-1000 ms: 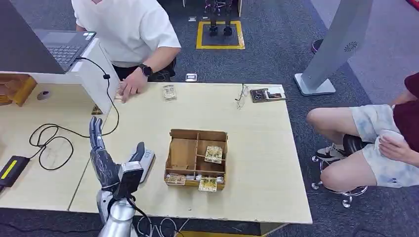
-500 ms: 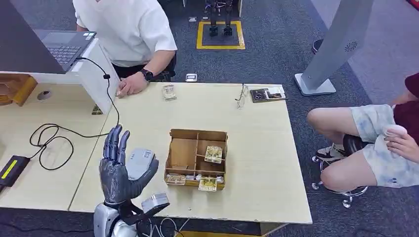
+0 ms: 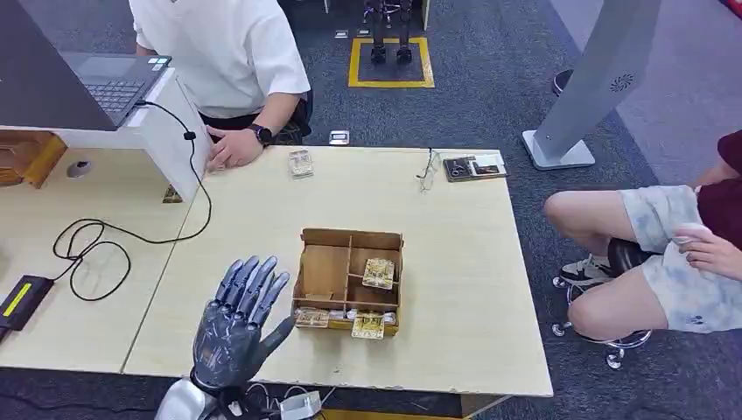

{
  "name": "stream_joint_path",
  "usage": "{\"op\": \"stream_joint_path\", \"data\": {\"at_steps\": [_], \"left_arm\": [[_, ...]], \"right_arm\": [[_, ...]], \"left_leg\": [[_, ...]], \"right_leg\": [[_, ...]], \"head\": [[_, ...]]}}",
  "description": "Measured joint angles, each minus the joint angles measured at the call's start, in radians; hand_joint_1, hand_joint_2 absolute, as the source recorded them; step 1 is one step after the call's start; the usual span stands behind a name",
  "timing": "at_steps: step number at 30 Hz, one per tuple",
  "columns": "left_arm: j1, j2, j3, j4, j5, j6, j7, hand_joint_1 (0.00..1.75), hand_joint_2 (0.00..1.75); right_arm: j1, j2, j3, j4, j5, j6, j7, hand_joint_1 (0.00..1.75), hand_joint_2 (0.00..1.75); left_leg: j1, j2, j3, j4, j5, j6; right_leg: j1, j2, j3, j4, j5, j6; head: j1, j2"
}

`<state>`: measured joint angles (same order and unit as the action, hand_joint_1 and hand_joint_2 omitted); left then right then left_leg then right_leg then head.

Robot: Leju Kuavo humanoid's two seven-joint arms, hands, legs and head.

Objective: Pass the card to the sensor for recognition and then transmit it.

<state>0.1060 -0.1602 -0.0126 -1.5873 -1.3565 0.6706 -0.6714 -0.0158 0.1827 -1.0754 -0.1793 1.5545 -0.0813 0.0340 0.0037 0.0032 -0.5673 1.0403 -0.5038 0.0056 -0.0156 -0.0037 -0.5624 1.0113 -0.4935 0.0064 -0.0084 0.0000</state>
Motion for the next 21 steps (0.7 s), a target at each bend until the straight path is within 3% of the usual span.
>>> {"op": "stream_joint_path", "data": {"at_steps": [3,5,6,8,11,13,17,21], "left_arm": [[0.003,0.009,-0.003,0.0,-0.002,0.0,0.003,0.0,1.75],[0.003,0.022,-0.013,0.0,-0.016,0.0,0.036,0.0,1.75],[0.003,0.03,-0.024,0.0,-0.029,0.0,0.069,0.0,1.75],[0.001,0.066,-0.067,0.008,-0.066,0.0,0.197,0.0,1.75],[-0.022,0.149,-0.179,0.072,-0.085,0.0,0.412,0.0,1.75],[-0.045,0.208,-0.264,0.12,-0.082,0.0,0.507,0.0,1.75],[-0.091,0.302,-0.415,0.183,-0.052,-0.046,0.622,0.0,1.75],[-0.114,0.357,-0.496,0.209,-0.045,-0.061,0.64,0.0,1.75]], "right_arm": [[0.0,-0.001,0.0,0.0,0.0,0.0,0.0,0.0,1.75],[0.0,-0.002,0.0,0.0,0.0,0.0,0.0,0.0,1.75],[0.0,-0.002,0.0,0.0,-0.002,0.0,0.0,0.0,1.75],[0.0,-0.002,0.0,0.0,-0.004,0.0,0.0,0.0,1.75],[0.0,-0.002,0.0,0.0,-0.006,0.0,0.0,0.0,1.75],[0.0,-0.002,0.0,0.0,-0.006,0.0,0.0,0.0,1.75],[0.001,-0.002,0.0,-0.001,-0.014,0.0,0.0,0.0,1.75],[0.002,-0.002,0.0,-0.002,-0.015,0.0,0.0,0.0,1.75]], "left_leg": [[0.0,0.0,0.0,0.0,0.0,0.0],[0.0,0.0,0.0,0.0,0.0,0.0],[0.0,0.0,0.0,0.0,0.0,0.0],[0.0,0.0,0.0,0.0,0.0,0.0],[0.0,0.0,0.0,0.0,0.0,0.0],[0.0,0.0,0.0,0.0,0.0,0.0],[0.0,0.0,0.0,0.0,0.0,0.0],[0.0,0.0,0.0,0.0,0.0,0.0]], "right_leg": [[0.0,0.0,0.0,0.0,0.0,0.0],[0.0,0.0,0.0,0.0,0.0,0.0],[0.0,0.0,0.0,0.0,0.0,0.0],[0.0,0.0,0.0,0.0,0.0,0.0],[0.0,0.0,-0.001,0.0,0.0,0.0],[0.0,0.0,-0.001,0.0,0.0,0.0],[0.0,0.001,-0.001,0.0,0.0,0.0],[0.0,0.001,-0.001,0.0,0.0,0.0]], "head": [[0.0,0.0],[0.0,0.0],[0.0,0.0],[0.0,0.0],[0.0,0.0],[0.0,0.0],[0.0,0.0],[0.0,0.0]]}}
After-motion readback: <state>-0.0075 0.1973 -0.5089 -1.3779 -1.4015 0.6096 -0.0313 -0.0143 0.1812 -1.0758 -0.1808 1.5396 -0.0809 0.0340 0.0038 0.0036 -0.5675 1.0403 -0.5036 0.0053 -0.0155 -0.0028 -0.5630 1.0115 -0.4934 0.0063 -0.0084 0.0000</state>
